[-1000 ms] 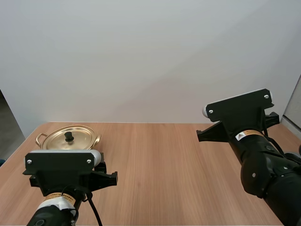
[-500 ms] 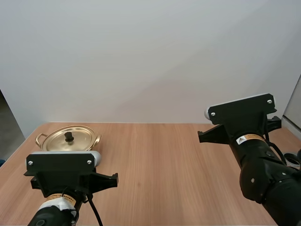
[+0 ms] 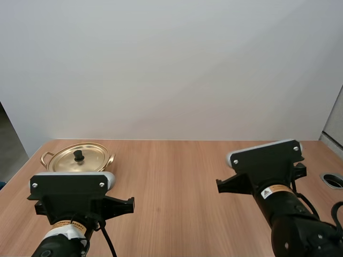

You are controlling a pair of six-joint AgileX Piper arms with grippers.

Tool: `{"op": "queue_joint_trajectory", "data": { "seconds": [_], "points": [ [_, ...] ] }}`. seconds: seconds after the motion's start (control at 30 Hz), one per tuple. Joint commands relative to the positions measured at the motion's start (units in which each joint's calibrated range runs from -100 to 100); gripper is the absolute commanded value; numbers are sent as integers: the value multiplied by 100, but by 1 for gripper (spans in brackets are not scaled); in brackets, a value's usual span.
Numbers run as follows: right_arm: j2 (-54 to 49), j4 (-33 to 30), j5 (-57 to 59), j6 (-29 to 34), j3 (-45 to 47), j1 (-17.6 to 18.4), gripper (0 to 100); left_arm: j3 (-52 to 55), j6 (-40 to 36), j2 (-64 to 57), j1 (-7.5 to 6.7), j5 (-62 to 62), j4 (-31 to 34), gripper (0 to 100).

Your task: Open the pot, put the car inside, and close it

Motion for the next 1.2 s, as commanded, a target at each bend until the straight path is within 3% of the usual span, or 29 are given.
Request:
{"op": "queue_joint_trajectory", "data": {
  "seconds": [0.0,0.2,0.63,1.0,1.17],
  "points": [
    [-904,21,525,-3,74,121,0,0,5,0,0,0,0,0],
    [-1787,627,2527,-3,74,170,0,0,5,0,0,0,0,0],
    [-2167,324,4437,264,74,170,0,0,5,0,0,0,0,0],
    [-2167,-595,4213,1905,74,170,0,0,5,0,0,0,0,0],
    [-2205,-1426,4213,2678,74,170,0,0,5,0,0,0,0,0]
  ]
}}
